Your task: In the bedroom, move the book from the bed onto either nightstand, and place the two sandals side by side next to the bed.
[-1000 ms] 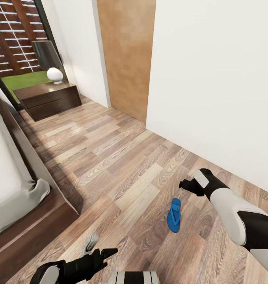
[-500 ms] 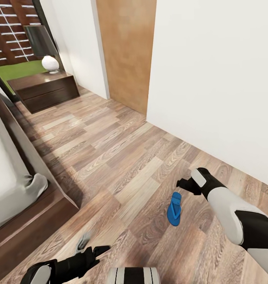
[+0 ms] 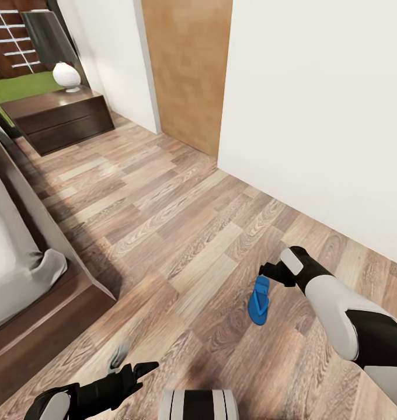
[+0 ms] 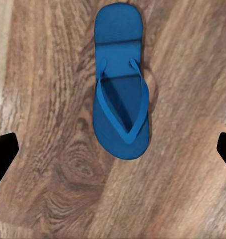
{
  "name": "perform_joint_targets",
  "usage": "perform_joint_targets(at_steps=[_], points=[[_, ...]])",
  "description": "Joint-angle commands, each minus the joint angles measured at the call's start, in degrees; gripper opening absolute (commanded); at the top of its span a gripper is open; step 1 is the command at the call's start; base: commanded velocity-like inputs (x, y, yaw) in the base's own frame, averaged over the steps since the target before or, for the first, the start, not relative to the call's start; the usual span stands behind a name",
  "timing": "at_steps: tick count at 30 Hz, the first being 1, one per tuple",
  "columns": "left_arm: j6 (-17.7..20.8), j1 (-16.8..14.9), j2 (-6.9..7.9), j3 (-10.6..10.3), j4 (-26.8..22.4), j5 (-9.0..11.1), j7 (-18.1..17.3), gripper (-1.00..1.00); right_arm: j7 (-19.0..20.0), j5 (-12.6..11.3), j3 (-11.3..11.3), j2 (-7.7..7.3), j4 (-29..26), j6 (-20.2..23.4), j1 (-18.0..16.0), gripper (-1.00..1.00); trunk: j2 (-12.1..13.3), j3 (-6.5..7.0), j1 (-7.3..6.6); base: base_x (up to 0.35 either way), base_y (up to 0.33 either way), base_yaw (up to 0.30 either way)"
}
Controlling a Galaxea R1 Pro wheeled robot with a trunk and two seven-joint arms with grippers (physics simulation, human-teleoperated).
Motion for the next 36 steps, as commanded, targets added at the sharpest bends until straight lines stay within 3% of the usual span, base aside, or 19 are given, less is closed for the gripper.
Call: perform_joint_targets(at_steps=[1,14,21,29,36], points=[[0.24,-0.03,-0.03,0.10,0.00,-0.36,-0.45,1.00,-0.49,-0.51,-0.27,-0.02,-0.12,0.13,-0.01,1.00,-0.03,-0.27,0.01,0.000,0.000,0.000],[0.20,-0.03,0.24,0.23,0.02,-0.49,-0.43,1.00,-0.43,-0.67,-0.30,-0.10,-0.32,0.15,-0.18,1.00,-0.21,-3.15,0.35,0.000,0.000,0.000],[0.26,-0.03,0.38,1.65,-0.11,-0.34,-0.44,1.00,-0.38,-0.70,-0.25,-0.34,-0.36,0.21,-0.26,1.00,-0.30,-4.70,0.53,0.000,0.000,0.000],[0.28,-0.03,0.25,2.60,-0.10,-0.35,-0.39,1.00,-0.33,-0.83,-0.27,-2.17,-0.37,0.20,-0.46,1.00,-0.41,-6.47,0.73,0.000,0.000,0.000],[0.29,-0.03,0.20,2.77,-0.09,-0.35,-0.40,1.00,-0.32,-0.76,-0.24,-2.87,-0.37,0.23,-0.79,1.00,-0.50,-8.02,0.92,0.000,0.000,0.000]])
